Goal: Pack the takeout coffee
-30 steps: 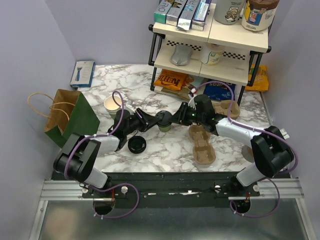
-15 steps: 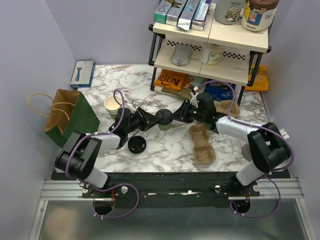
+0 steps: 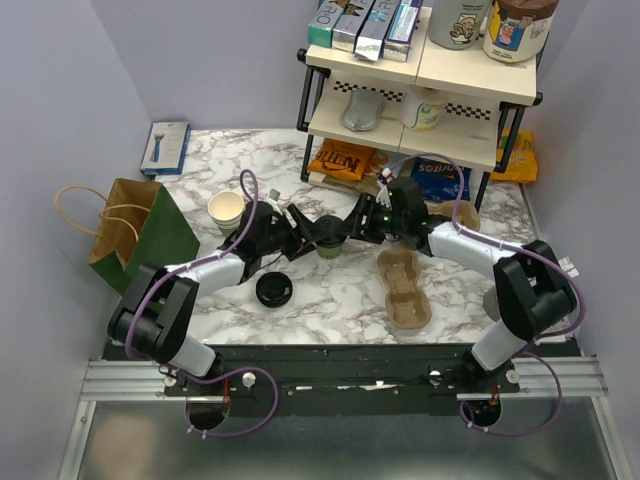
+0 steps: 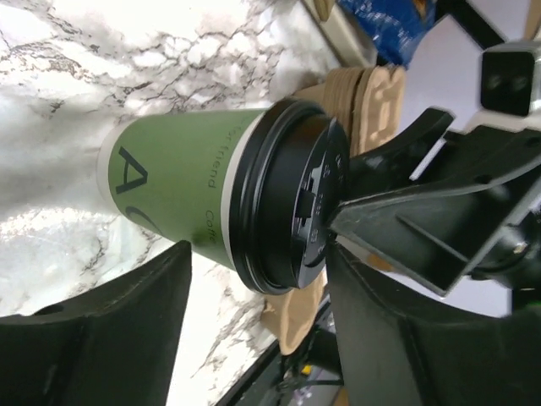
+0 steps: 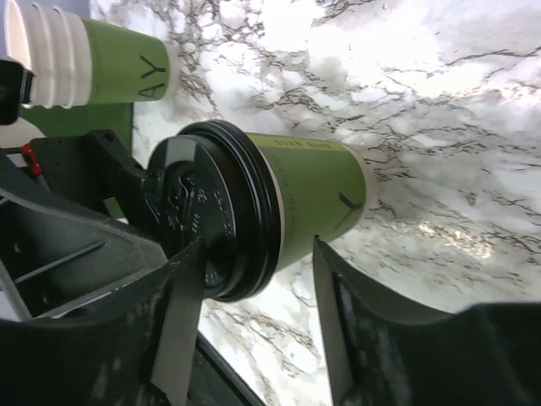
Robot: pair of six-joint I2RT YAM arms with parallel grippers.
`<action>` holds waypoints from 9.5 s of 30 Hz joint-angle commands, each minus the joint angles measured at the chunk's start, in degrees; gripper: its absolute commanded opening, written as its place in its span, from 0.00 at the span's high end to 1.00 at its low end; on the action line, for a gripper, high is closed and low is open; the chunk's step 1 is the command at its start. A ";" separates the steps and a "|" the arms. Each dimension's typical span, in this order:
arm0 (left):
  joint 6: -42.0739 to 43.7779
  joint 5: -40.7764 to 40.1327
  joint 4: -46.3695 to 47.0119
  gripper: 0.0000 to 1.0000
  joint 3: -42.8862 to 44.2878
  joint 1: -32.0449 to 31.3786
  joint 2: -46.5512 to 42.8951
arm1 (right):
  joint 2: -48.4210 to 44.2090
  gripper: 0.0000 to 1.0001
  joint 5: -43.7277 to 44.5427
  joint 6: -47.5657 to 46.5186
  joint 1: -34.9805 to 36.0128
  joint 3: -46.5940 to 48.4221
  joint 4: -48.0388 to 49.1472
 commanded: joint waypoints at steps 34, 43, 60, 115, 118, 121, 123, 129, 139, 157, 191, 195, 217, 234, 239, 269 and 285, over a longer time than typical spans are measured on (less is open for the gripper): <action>0.21 -28.69 -60.42 0.08 -7.52 -2.67 -43.70 | -30.32 0.00 25.74 -15.60 0.36 -9.65 -7.90; -1.99 -29.47 -50.74 0.30 -12.01 -2.58 -37.29 | -29.53 0.00 25.03 -15.34 0.28 -9.83 -8.08; -3.56 -41.07 -52.40 0.66 -7.63 -2.49 -25.42 | -30.24 0.00 31.27 -16.31 0.28 -10.09 -10.97; 20.86 -28.97 -64.54 0.01 18.40 3.75 -40.97 | -1.06 0.26 6.49 -10.77 4.67 7.22 -7.81; 22.18 -22.12 -60.77 0.01 17.61 3.84 -43.78 | 1.49 0.33 6.84 -9.54 5.02 7.75 -7.81; 22.71 -20.95 -58.91 0.01 17.87 3.75 -45.81 | 3.51 0.44 7.54 -7.78 5.20 8.71 -6.94; 22.88 -22.18 -59.35 0.01 18.13 3.75 -46.51 | 4.48 0.48 8.50 -6.99 5.29 9.76 -6.15; 22.88 -25.87 -61.37 0.01 18.75 3.75 -46.86 | 8.17 0.68 11.31 -6.20 5.46 13.98 -6.75; 22.01 -27.55 -61.46 0.01 19.10 3.84 -47.48 | 7.91 0.82 15.63 -5.67 3.80 15.05 -8.69; 20.86 -28.60 -61.55 0.01 19.71 3.84 -46.69 | 1.41 0.81 5.26 0.39 -12.73 6.26 -9.22; 28.51 -40.17 -69.44 0.01 38.95 3.93 -35.89 | -9.39 0.25 8.95 -6.19 -16.60 13.29 -15.28; 28.77 -50.02 -75.68 0.01 44.84 3.84 -31.93 | -14.39 0.16 6.84 -12.67 -16.51 11.53 -15.55; 41.51 -48.92 -74.65 0.27 33.08 33.72 -26.91 | -30.94 0.00 5.61 -32.30 -15.02 -2.97 -9.66; 45.12 -46.08 -73.85 1.00 34.48 33.72 -30.25 | -30.41 0.00 6.66 -29.93 -15.02 -2.62 -10.71; 46.53 -50.57 -75.26 1.00 39.65 33.72 -29.81 | -30.06 0.00 6.93 -29.05 -14.93 -2.27 -11.42; 36.60 -1.76 -59.00 1.00 54.79 12.23 -27.89 | -39.99 0.00 17.39 -12.44 -15.02 -7.63 -9.75; 30.71 -33.34 -67.26 1.00 49.87 -16.72 -23.75 | -40.43 0.00 19.67 -14.72 -15.02 -8.77 -14.84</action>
